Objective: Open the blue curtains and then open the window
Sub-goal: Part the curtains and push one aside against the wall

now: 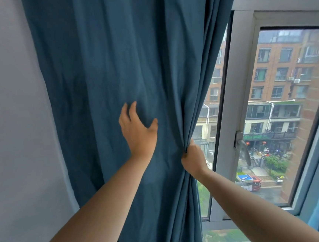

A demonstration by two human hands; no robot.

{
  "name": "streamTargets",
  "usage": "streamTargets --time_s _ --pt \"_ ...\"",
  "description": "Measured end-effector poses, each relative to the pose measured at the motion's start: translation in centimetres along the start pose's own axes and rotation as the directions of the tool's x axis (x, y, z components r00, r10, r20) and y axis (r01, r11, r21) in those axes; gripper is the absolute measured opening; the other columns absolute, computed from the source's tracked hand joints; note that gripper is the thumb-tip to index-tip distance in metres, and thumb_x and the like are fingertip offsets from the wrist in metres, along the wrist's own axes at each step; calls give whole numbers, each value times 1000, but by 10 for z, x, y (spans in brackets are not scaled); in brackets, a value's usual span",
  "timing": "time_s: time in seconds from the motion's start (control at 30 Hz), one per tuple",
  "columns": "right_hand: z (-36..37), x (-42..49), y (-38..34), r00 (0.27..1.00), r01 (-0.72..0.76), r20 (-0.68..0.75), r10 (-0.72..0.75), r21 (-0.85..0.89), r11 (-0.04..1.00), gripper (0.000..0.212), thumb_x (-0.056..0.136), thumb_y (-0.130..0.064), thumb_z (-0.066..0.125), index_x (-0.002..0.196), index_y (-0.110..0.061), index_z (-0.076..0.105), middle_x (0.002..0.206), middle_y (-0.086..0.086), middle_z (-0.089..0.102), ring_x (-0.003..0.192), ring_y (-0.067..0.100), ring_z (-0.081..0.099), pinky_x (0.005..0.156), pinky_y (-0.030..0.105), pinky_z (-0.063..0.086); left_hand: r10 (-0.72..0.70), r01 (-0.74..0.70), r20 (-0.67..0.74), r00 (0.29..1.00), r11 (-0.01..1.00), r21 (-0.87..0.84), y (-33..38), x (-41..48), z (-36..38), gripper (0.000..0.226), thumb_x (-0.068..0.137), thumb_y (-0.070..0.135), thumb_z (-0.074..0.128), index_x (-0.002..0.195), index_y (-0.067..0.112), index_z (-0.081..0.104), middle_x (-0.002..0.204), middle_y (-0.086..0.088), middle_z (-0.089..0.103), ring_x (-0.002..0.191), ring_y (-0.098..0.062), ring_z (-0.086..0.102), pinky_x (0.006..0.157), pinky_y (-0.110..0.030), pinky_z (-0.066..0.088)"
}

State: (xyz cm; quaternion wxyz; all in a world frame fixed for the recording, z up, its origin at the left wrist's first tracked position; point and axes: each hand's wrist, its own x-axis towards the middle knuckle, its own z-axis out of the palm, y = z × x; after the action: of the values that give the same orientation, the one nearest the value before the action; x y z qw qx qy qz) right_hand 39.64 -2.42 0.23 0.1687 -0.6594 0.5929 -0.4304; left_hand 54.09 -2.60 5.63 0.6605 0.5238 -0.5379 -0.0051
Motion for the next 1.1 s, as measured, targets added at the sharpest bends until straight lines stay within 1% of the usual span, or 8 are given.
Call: streamTargets --time_s 0.23,0.33,0.47,0.6,0.7,0.87,0.93,1.1 --pt "19 7 -24 998 59 33 -58 -25 998 43 77 13 41 117 0 47 106 16 63 88 30 57 73 32 46 -195 204 64 979 962 -181 -24 10 0 81 77 24 73 143 18 26 146 0 35 137 -15 29 110 -26 26" --pt "33 11 -34 994 88 58 -88 -1 996 38 76 12 43 111 1 51 104 15 64 91 31 59 68 28 44 -199 217 109 974 957 -192 -35 14 -6 60 82 23 67 136 19 40 133 4 53 123 -13 49 105 -32 40" --pt "53 11 -46 988 121 96 -125 45 992 35 81 7 43 113 -1 51 104 13 63 90 26 57 68 25 42 -107 134 157 982 975 -178 -37 19 -18 19 89 18 56 107 15 60 90 3 67 82 -15 64 79 -34 54" --pt "62 10 -52 982 107 142 -121 98 989 33 85 5 41 116 -2 49 107 11 61 94 24 57 67 23 40 -70 102 177 982 979 -178 -39 22 -24 17 91 19 53 78 8 59 66 -8 60 57 -18 55 57 -31 49" --pt "56 7 -49 981 93 162 -109 105 990 38 89 5 38 126 -3 38 106 3 50 96 18 47 69 18 34 -62 103 210 976 976 -193 -38 23 -28 39 91 16 52 54 18 38 49 4 38 42 -7 35 44 -21 32" --pt "45 6 -35 982 70 166 -92 134 989 46 93 -4 42 136 -10 29 126 8 51 116 26 48 82 21 33 -74 141 315 946 970 -195 -34 27 -29 45 91 12 51 53 16 27 47 5 29 38 -5 27 40 -17 24" --pt "40 5 -30 985 63 148 -83 132 989 42 92 -9 46 133 -10 35 119 4 53 112 23 50 83 23 35 -68 140 347 936 972 -189 -33 28 -30 42 90 13 53 54 14 29 48 3 30 42 -7 28 42 -20 24" --pt "30 7 -27 998 24 52 -37 234 972 27 89 -15 54 115 -7 54 96 0 61 85 17 60 59 14 44 -50 124 393 918 978 -165 -23 30 -32 48 89 17 55 53 16 24 47 4 26 41 -7 24 41 -18 20"
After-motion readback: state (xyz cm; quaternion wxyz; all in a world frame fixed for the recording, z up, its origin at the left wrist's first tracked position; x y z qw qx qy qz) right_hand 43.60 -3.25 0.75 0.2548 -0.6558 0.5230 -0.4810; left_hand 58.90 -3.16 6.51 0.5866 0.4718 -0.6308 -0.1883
